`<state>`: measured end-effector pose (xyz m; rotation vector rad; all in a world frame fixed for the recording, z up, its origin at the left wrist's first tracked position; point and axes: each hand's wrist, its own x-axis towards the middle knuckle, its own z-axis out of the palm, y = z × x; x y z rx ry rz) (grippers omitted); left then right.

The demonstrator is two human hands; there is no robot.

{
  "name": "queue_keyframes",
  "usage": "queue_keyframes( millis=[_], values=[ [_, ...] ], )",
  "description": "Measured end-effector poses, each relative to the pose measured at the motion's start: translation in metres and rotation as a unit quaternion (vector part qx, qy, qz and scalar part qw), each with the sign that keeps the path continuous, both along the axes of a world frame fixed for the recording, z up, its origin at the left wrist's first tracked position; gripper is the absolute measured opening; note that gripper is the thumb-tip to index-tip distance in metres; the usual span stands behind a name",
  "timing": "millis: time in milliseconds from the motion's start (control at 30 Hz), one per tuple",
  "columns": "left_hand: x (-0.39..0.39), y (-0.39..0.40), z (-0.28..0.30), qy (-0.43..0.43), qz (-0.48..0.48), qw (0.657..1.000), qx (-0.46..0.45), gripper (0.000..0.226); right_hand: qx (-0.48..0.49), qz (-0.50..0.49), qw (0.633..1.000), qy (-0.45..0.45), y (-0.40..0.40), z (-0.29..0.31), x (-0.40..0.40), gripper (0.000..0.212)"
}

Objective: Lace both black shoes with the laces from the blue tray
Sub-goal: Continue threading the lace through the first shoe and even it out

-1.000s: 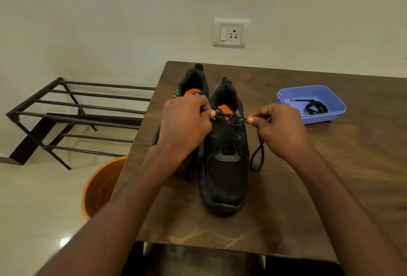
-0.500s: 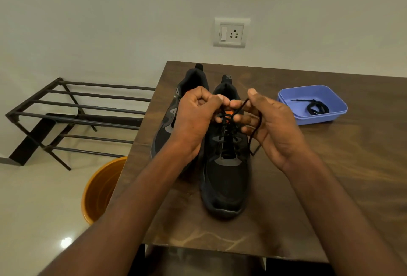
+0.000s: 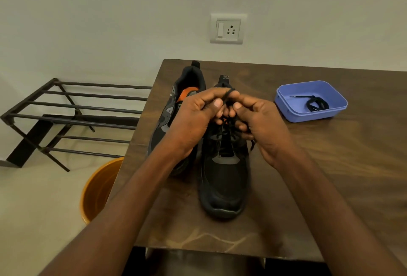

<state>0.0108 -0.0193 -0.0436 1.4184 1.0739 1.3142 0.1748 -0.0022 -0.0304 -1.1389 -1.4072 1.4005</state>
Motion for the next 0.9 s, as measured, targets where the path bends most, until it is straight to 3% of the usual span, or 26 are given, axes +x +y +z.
queue_keyframes(
  millis=[100,233,400,467,600,767,900],
  values=[
    [-0.001,0.003,-0.002,0.009,-0.012,1.0,-0.009,0.02,0.027,-0.002,0.999,-0.019,0.001,0.004,-0.001,0.024],
    [0.001,0.008,-0.004,-0.036,-0.009,0.998,-0.041,0.035,0.046,0.002,0.999,-0.02,0.002,0.004,-0.002,0.016],
    [0.003,0.009,0.001,-0.023,-0.006,0.999,-0.047,0.012,0.069,0.012,0.997,-0.03,0.0,0.006,0.002,0.015],
    [0.004,0.008,0.002,-0.024,0.011,0.999,-0.047,0.009,0.062,0.01,0.997,-0.044,0.0,0.004,0.003,0.02],
    [0.008,0.004,0.006,-0.06,0.036,0.996,-0.048,0.015,0.025,0.007,1.0,0.017,0.005,0.002,0.008,0.024],
    [0.011,0.002,0.006,-0.069,0.042,0.996,-0.044,0.013,0.043,-0.037,0.998,-0.02,0.002,-0.002,0.004,0.027],
    [0.004,0.0,0.007,-0.045,0.015,0.998,-0.046,0.016,-0.028,-0.061,0.997,0.037,0.004,-0.004,0.0,0.026]
  ],
)
